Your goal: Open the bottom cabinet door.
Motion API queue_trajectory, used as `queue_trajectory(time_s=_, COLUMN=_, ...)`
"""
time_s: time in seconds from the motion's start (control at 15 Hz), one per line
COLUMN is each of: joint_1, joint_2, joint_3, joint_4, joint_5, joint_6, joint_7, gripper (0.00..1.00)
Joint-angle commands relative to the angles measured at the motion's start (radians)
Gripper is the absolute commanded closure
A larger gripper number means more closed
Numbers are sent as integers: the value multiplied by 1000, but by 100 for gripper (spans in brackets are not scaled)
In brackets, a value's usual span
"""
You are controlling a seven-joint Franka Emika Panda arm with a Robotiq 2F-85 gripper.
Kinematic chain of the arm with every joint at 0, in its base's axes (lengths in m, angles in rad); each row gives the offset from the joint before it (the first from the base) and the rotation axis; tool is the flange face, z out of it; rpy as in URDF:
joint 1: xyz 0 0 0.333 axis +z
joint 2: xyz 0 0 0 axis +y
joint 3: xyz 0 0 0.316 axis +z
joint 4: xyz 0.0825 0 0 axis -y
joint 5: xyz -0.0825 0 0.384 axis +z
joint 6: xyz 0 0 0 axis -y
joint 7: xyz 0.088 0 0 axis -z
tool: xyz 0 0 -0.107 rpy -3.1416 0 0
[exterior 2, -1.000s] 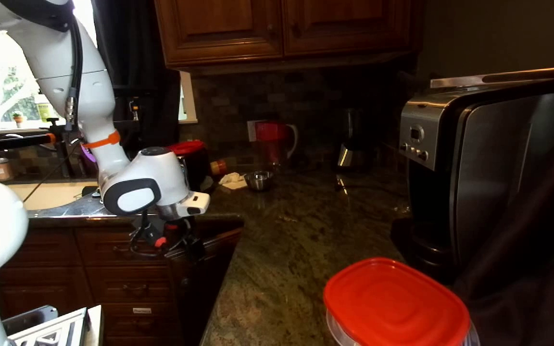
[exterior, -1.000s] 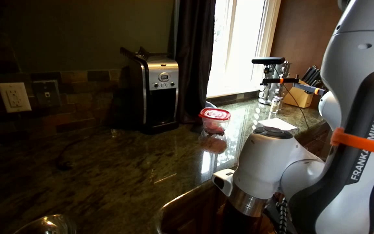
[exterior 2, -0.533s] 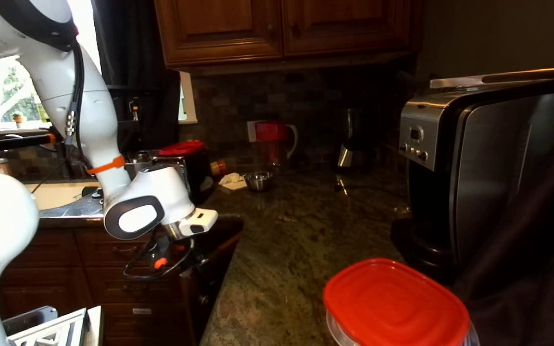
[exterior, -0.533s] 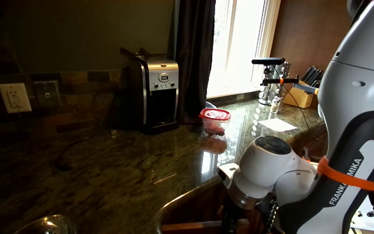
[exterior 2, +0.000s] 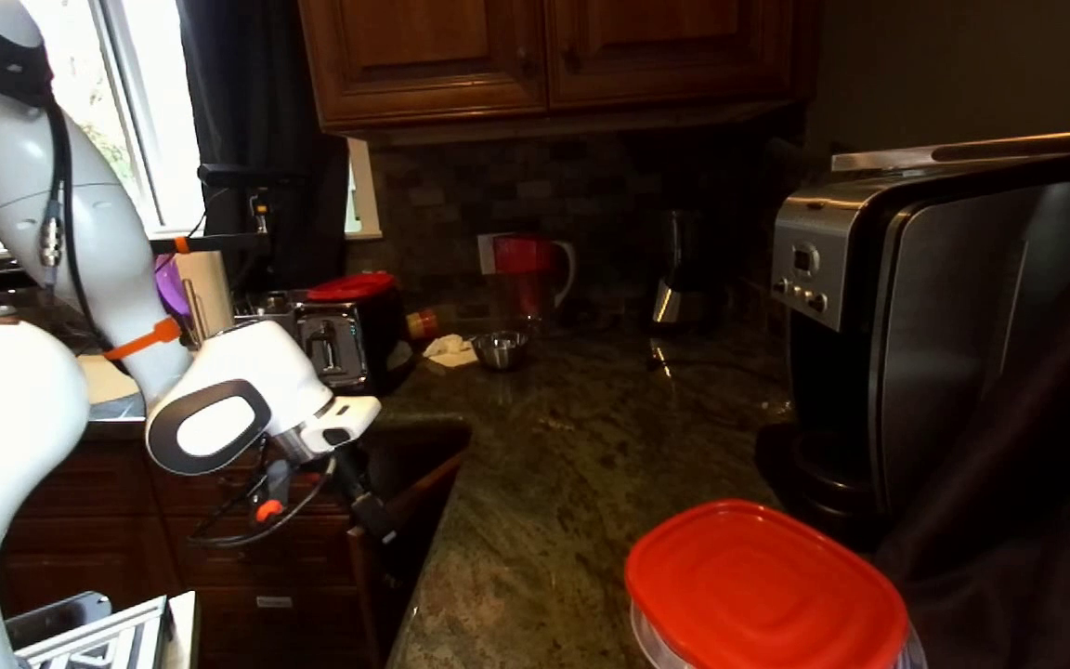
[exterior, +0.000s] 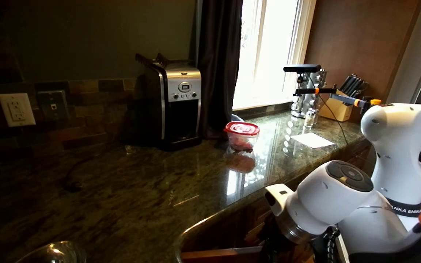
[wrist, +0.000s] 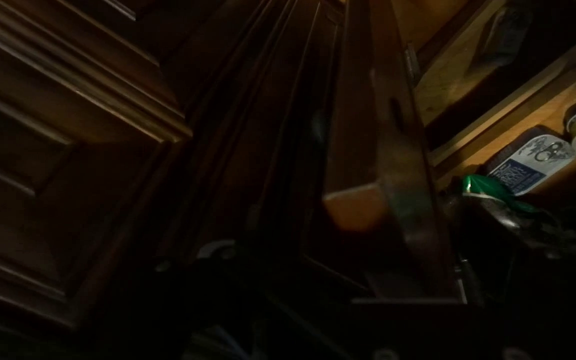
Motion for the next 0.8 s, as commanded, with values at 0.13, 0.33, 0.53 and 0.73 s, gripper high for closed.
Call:
queue_trajectory(time_s=0.13, joint_1=370, joint_2=115, joint_3=-233, joint_4=-7, joint_5=176, joint_6=-33, joint_7=11, gripper=0)
queue_trajectory(time_s=0.33, joint_1=531, joint_2=167, joint_3=-370, joint_4=-1, joint_5=226, joint_6=-47, joint_7=-5, gripper=0)
queue_trajectory(time_s=0.53, joint_1=674, joint_2=178, joint_3=-531, joint_4=-35, joint_5=195, joint_6=-44, joint_7=11, gripper=0)
queue_trajectory(time_s=0.73, joint_1=796, joint_2=220, joint_3=-679, joint_4=-34, joint_5=201, joint_6=-49, joint_7=-2, gripper=0)
